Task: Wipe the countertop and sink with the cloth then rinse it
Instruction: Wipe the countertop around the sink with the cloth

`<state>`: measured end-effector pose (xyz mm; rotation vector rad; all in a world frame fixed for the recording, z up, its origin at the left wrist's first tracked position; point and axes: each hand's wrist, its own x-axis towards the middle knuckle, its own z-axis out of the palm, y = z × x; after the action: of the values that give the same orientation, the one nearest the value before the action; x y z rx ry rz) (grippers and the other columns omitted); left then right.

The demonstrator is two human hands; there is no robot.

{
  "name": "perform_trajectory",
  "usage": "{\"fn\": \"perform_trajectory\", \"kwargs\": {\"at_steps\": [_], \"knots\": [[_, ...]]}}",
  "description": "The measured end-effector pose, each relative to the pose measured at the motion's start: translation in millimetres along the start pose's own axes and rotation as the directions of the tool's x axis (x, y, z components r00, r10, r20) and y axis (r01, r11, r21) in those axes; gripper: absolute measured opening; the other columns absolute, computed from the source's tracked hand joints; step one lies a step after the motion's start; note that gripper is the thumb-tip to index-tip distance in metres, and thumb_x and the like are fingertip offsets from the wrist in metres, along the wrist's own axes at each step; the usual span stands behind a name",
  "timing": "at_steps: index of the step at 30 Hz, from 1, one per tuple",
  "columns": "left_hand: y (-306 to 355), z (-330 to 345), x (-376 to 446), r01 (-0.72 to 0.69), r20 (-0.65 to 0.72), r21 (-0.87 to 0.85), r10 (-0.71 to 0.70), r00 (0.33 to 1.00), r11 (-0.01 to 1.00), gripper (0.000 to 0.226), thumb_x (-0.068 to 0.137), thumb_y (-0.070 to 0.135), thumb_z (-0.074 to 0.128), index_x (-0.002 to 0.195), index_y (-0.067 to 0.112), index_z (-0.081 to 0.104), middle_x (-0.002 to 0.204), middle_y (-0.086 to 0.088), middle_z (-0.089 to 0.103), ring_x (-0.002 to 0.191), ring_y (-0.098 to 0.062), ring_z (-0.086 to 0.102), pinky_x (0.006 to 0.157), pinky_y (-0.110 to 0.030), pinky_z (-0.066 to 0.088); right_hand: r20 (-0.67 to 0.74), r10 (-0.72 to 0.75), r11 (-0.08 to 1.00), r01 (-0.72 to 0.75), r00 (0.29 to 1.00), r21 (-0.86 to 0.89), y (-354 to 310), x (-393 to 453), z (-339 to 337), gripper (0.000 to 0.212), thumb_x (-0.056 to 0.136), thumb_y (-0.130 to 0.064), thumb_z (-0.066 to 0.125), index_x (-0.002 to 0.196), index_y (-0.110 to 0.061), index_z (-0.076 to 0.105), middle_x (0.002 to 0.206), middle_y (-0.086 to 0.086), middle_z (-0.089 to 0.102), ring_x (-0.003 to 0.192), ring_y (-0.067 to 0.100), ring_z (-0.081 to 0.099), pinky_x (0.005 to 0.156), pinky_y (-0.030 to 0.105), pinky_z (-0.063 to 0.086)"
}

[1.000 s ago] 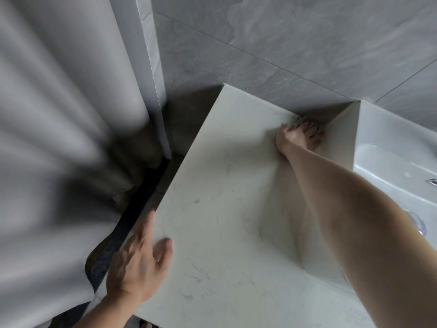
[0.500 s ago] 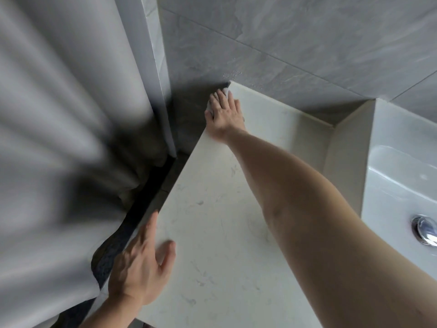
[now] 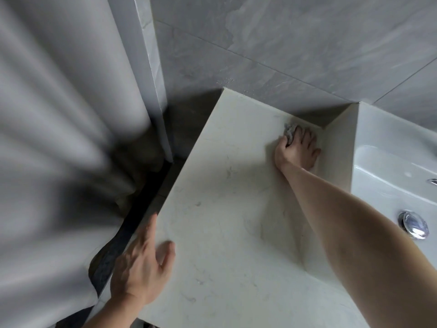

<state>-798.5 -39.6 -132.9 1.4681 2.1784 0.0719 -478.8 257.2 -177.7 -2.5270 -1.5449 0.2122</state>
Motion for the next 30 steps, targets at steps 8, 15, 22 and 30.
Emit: {"fn": "perform_trajectory", "kwargs": {"at_steps": [8, 15, 22, 30], "knots": [[-3, 4, 0, -0.007, -0.008, 0.004, 0.007, 1.0, 1.0, 0.086, 0.084, 0.066, 0.029, 0.159, 0.027, 0.019, 0.156, -0.002, 0.048, 0.125, -0.029, 0.062, 0.094, -0.045, 0.054, 0.129, -0.246, 0.969, 0.244, 0.961, 0.028, -117, -52, 22, 0.074, 0.1, -0.049, 0.035, 0.164, -0.018, 0.018, 0.173, 0.009, 0.011, 0.159, 0.035, 0.005, 0.126, 0.054, 0.004], [6, 2, -1, 0.029, 0.011, -0.016, -0.029, 1.0, 0.999, 0.079, 0.094, 0.054, 0.046, 0.161, 0.029, 0.012, 0.163, 0.002, 0.035, 0.131, -0.03, 0.056, 0.098, -0.043, 0.046, 0.218, -0.74, 0.662, 0.746, 0.636, 0.072, -160, -166, 31, 0.06, 0.103, -0.044, 0.031, 0.157, -0.021, 0.04, 0.17, 0.004, 0.025, 0.159, 0.028, 0.007, 0.128, 0.05, 0.003], [3, 5, 0, 0.055, 0.004, -0.023, -0.055, 0.998, 0.998, 0.079, 0.094, 0.055, 0.048, 0.161, 0.03, 0.014, 0.158, -0.001, 0.044, 0.123, -0.034, 0.061, 0.094, -0.044, 0.049, 0.122, -0.601, 0.794, 0.574, 0.79, 0.198, -75, -121, 18, 0.062, 0.102, -0.041, 0.035, 0.161, -0.021, 0.03, 0.171, 0.003, 0.022, 0.158, 0.03, 0.013, 0.127, 0.047, 0.008], [-3, 6, -1, 0.011, -0.047, -0.031, -0.012, 0.999, 0.999, 0.08, 0.093, 0.058, 0.045, 0.161, 0.032, 0.012, 0.162, 0.005, 0.038, 0.131, -0.026, 0.057, 0.093, -0.041, 0.051, -0.116, -0.046, 0.997, 0.054, 0.992, 0.061, 32, -50, 4, 0.065, 0.097, -0.04, 0.034, 0.15, -0.005, 0.046, 0.158, 0.02, 0.042, 0.149, 0.039, 0.034, 0.124, 0.047, 0.021]]}}
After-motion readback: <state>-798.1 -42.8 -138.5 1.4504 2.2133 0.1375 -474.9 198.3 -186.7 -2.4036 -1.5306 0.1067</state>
